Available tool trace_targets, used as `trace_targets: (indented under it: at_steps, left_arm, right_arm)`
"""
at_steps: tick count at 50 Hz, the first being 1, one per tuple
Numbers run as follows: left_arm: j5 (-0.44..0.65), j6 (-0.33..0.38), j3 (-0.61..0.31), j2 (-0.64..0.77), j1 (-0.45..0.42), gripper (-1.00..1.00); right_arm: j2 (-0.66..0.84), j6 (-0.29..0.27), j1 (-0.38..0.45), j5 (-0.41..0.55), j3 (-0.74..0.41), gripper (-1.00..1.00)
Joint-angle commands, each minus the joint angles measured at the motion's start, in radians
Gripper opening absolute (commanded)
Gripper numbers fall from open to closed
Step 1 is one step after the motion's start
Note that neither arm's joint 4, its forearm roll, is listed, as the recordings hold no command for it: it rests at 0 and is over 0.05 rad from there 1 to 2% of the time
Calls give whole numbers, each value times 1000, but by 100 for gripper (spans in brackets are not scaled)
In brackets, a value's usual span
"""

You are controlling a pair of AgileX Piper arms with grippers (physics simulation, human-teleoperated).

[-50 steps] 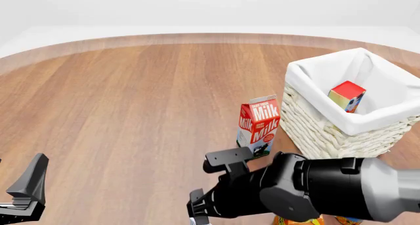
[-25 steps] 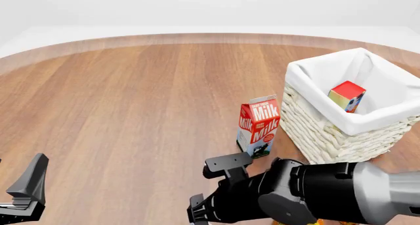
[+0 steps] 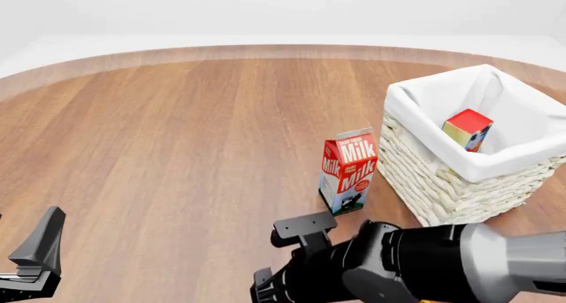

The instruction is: Pick up the cream cheese box and the butter, and put them in the basket.

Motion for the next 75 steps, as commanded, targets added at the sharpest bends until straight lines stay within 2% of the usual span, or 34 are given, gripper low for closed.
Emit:
trace_targets:
  at_steps: [1,22,75]
  left_arm:
    - [0,0,0,0,0,100]
    - [0,0,0,0,0,100]
    - [0,0,0,0,0,100]
  right_arm:
    - [7,12,9,-19,14,100]
    - [61,44,30,-95,60,100]
    - [112,63,64,-148,66,100]
